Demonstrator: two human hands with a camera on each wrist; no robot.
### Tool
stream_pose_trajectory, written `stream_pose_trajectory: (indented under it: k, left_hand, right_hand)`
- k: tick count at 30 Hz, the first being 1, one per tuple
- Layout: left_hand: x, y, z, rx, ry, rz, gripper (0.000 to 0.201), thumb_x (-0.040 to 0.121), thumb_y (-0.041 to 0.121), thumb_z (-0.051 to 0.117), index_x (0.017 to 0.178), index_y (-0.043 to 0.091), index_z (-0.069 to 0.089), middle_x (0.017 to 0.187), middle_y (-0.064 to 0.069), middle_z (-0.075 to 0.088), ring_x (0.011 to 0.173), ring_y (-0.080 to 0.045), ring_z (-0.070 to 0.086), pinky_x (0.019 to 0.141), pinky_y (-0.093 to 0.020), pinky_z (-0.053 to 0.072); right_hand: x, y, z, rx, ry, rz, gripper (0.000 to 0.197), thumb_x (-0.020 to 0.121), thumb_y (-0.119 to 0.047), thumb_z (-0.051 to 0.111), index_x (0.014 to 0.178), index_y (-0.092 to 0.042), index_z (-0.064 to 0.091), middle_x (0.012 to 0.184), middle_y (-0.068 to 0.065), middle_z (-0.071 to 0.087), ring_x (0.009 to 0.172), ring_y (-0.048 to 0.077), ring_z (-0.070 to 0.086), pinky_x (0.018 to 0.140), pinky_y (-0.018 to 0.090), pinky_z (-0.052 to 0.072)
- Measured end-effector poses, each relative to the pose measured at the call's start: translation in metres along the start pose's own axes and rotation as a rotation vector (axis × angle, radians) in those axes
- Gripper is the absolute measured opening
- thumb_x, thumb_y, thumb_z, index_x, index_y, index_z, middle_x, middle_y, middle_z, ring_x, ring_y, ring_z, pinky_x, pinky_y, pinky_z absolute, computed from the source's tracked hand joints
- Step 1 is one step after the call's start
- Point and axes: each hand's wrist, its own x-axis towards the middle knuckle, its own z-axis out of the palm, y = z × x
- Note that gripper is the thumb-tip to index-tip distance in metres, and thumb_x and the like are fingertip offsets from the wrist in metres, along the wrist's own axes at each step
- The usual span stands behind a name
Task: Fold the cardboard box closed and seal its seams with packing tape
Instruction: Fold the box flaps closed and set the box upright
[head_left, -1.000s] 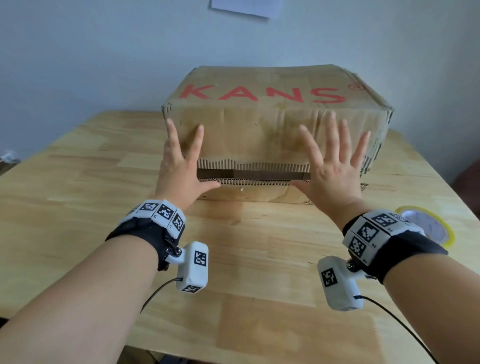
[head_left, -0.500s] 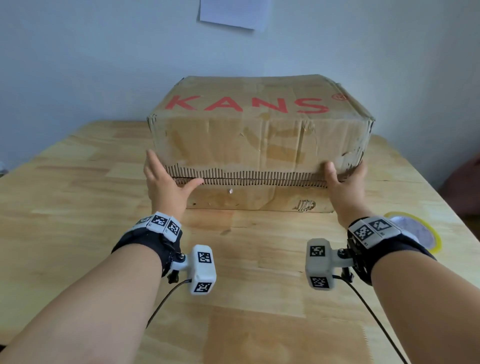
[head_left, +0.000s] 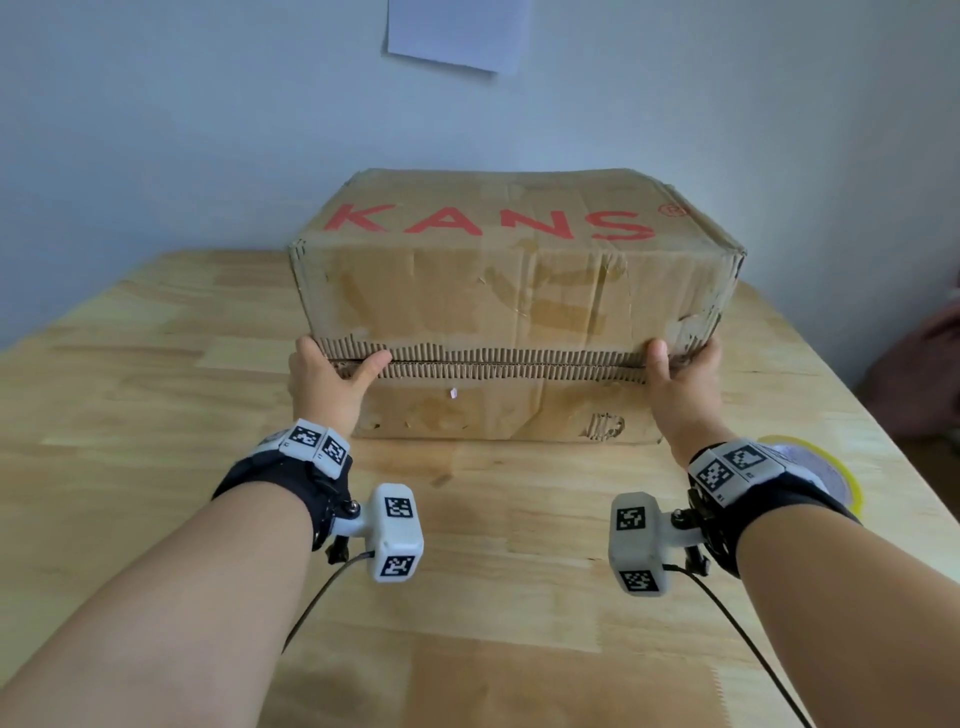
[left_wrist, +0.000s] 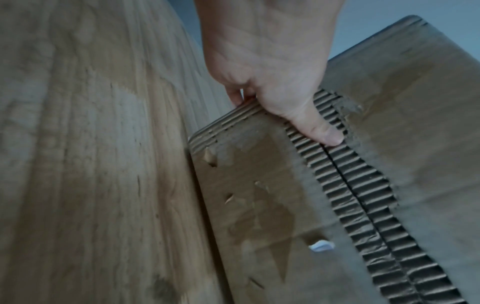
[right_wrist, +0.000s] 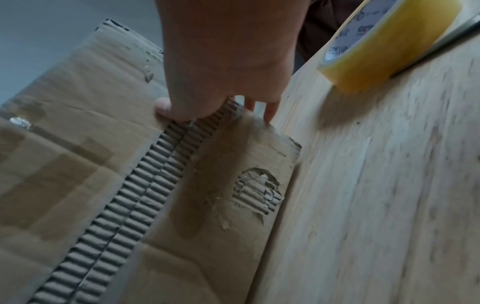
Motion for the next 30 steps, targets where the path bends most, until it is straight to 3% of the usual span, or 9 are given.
stream_pose_trajectory:
  k: [6, 8, 12, 15, 17, 20, 22, 26, 30]
  left_hand:
    - [-0.015, 0.036, -0.028, -0.029, 0.182, 0.055, 0.074, 0.073, 0.051, 0.071, 0.115, -0.003, 0.042, 0.120, -0.024, 0.042, 0.105, -0.037, 0.047, 0.086, -0.047, 0.042]
    - [-0.015, 0.053, -0.045, -0.078, 0.167, 0.069, 0.070, 0.077, 0.049, 0.068, 0.116, -0.002, 0.040, 0.123, -0.023, 0.040, 0.096, -0.033, 0.049, 0.079, -0.042, 0.042]
    - [-0.006, 0.086, -0.085, -0.045, 0.066, 0.096, 0.070, 0.080, 0.056, 0.061, 0.115, 0.001, 0.038, 0.112, -0.016, 0.058, 0.095, -0.034, 0.059, 0.075, -0.040, 0.047]
    - [-0.002, 0.110, -0.116, 0.017, 0.039, 0.098, 0.072, 0.080, 0.060, 0.059, 0.118, 0.002, 0.037, 0.110, -0.014, 0.061, 0.091, -0.032, 0.059, 0.074, -0.040, 0.049]
    - [0.002, 0.126, -0.135, 0.063, 0.017, 0.112, 0.076, 0.084, 0.060, 0.055, 0.131, 0.004, 0.032, 0.122, -0.015, 0.057, 0.103, -0.034, 0.057, 0.083, -0.043, 0.049]
    - [0.009, 0.143, -0.162, 0.108, -0.082, 0.214, 0.074, 0.093, 0.049, 0.047, 0.150, 0.019, 0.010, 0.143, -0.009, 0.046, 0.127, -0.032, 0.046, 0.102, -0.047, 0.040]
    - [0.012, 0.155, -0.177, 0.170, -0.143, 0.292, 0.064, 0.096, 0.044, 0.043, 0.151, 0.027, 0.014, 0.145, -0.005, 0.044, 0.131, -0.028, 0.043, 0.106, -0.044, 0.037]
    - [0.007, 0.183, -0.197, 0.274, -0.157, 0.393, 0.057, 0.097, 0.043, 0.042, 0.148, 0.021, 0.029, 0.150, -0.003, 0.036, 0.137, -0.023, 0.035, 0.110, -0.036, 0.030]
    - [0.005, 0.197, -0.205, 0.323, -0.178, 0.348, 0.063, 0.092, 0.054, 0.045, 0.145, 0.020, 0.036, 0.148, -0.004, 0.040, 0.134, -0.026, 0.039, 0.109, -0.038, 0.033]
  right_hand:
    - [-0.007, -0.040, -0.030, -0.194, 0.115, -0.059, 0.068, 0.093, -0.055, 0.041, 0.147, -0.017, 0.023, 0.147, 0.011, 0.035, 0.129, 0.038, 0.033, 0.106, 0.050, 0.027]
    - [-0.010, -0.061, -0.042, -0.210, 0.119, -0.097, 0.069, 0.092, -0.057, 0.042, 0.146, -0.018, 0.027, 0.144, 0.011, 0.037, 0.128, 0.038, 0.034, 0.105, 0.050, 0.028]
    - [-0.020, -0.099, -0.065, -0.128, 0.073, -0.112, 0.067, 0.091, -0.057, 0.045, 0.146, -0.024, 0.028, 0.139, 0.012, 0.038, 0.126, 0.036, 0.040, 0.107, 0.048, 0.032]
    - [-0.025, -0.130, -0.079, -0.116, 0.002, -0.152, 0.056, 0.090, -0.053, 0.050, 0.132, -0.015, 0.044, 0.127, 0.015, 0.049, 0.112, 0.032, 0.050, 0.101, 0.044, 0.041]
    - [-0.028, -0.153, -0.089, -0.155, -0.035, -0.182, 0.048, 0.090, -0.048, 0.054, 0.119, -0.011, 0.050, 0.117, 0.014, 0.059, 0.103, 0.032, 0.056, 0.092, 0.044, 0.048]
    - [-0.036, -0.181, -0.105, -0.172, -0.059, -0.224, 0.046, 0.090, -0.037, 0.057, 0.130, -0.017, 0.045, 0.120, 0.009, 0.060, 0.107, 0.033, 0.056, 0.094, 0.047, 0.047]
    - [-0.038, -0.196, -0.117, -0.200, -0.072, -0.248, 0.043, 0.092, -0.033, 0.054, 0.131, -0.020, 0.045, 0.120, 0.009, 0.059, 0.107, 0.034, 0.056, 0.095, 0.046, 0.047]
    - [-0.039, -0.219, -0.135, -0.247, -0.110, -0.218, 0.027, 0.095, -0.032, 0.047, 0.115, -0.015, 0.051, 0.113, 0.011, 0.060, 0.097, 0.029, 0.056, 0.090, 0.040, 0.048]
    - [-0.042, -0.235, -0.146, -0.241, -0.190, -0.204, 0.030, 0.091, -0.029, 0.047, 0.120, -0.023, 0.048, 0.111, 0.006, 0.056, 0.096, 0.026, 0.055, 0.093, 0.046, 0.048]
